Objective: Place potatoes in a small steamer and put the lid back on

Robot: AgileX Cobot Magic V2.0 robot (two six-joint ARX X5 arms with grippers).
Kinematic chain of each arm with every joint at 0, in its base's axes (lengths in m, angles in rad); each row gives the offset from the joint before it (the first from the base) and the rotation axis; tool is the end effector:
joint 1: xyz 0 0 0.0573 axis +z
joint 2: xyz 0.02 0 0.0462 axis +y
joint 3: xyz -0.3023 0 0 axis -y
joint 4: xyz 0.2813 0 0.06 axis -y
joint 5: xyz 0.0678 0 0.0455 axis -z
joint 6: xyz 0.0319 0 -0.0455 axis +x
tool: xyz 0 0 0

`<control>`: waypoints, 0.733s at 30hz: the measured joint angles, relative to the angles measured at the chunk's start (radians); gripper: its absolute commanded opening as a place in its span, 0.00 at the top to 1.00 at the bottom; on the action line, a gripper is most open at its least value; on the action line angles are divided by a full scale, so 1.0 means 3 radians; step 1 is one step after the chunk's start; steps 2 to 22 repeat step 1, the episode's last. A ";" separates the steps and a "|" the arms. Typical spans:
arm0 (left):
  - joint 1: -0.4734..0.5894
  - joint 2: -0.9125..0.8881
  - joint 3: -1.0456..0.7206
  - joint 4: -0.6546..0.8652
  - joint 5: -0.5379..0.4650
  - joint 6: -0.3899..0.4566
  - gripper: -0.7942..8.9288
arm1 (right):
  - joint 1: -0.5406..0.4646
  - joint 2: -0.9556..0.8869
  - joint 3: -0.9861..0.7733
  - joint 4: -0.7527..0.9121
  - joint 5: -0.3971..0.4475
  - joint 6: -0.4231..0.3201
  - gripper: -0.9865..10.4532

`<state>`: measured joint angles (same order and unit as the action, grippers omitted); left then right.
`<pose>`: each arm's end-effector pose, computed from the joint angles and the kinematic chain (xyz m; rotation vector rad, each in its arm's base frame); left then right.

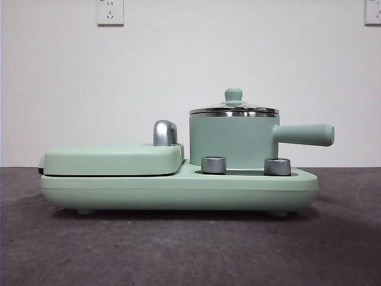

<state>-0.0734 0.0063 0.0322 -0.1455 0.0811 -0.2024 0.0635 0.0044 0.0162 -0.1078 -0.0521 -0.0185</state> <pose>0.0958 -0.0096 0.1608 -0.2022 0.1349 -0.1417 0.0972 0.0078 0.1586 -0.0190 0.0950 0.1164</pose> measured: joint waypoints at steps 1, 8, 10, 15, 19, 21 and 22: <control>0.0000 0.0000 0.0000 0.0000 0.0000 -0.0001 0.91 | 0.0000 0.0000 0.0000 0.0000 0.0000 0.0000 0.89; 0.0000 0.0000 0.0000 0.0000 0.0000 -0.0001 0.91 | 0.0000 0.0000 0.0000 0.0000 0.0000 0.0000 0.89; 0.0000 0.0000 0.0000 0.0000 0.0000 -0.0001 0.91 | 0.0000 0.0000 0.0000 0.0000 0.0000 0.0000 0.89; 0.0000 0.0000 0.0000 0.0000 0.0000 -0.0001 0.91 | 0.0000 0.0000 0.0000 0.0000 0.0000 0.0000 0.89; 0.0000 0.0000 0.0000 0.0000 0.0000 -0.0001 0.91 | 0.0000 0.0000 0.0000 0.0000 0.0000 0.0000 0.89; 0.0000 0.0000 0.0000 0.0000 0.0000 -0.0001 0.91 | 0.0000 0.0000 0.0000 0.0000 0.0000 0.0000 0.89; 0.0000 0.0000 0.0000 0.0000 0.0000 -0.0001 0.91 | 0.0000 0.0000 0.0000 0.0000 0.0000 0.0000 0.89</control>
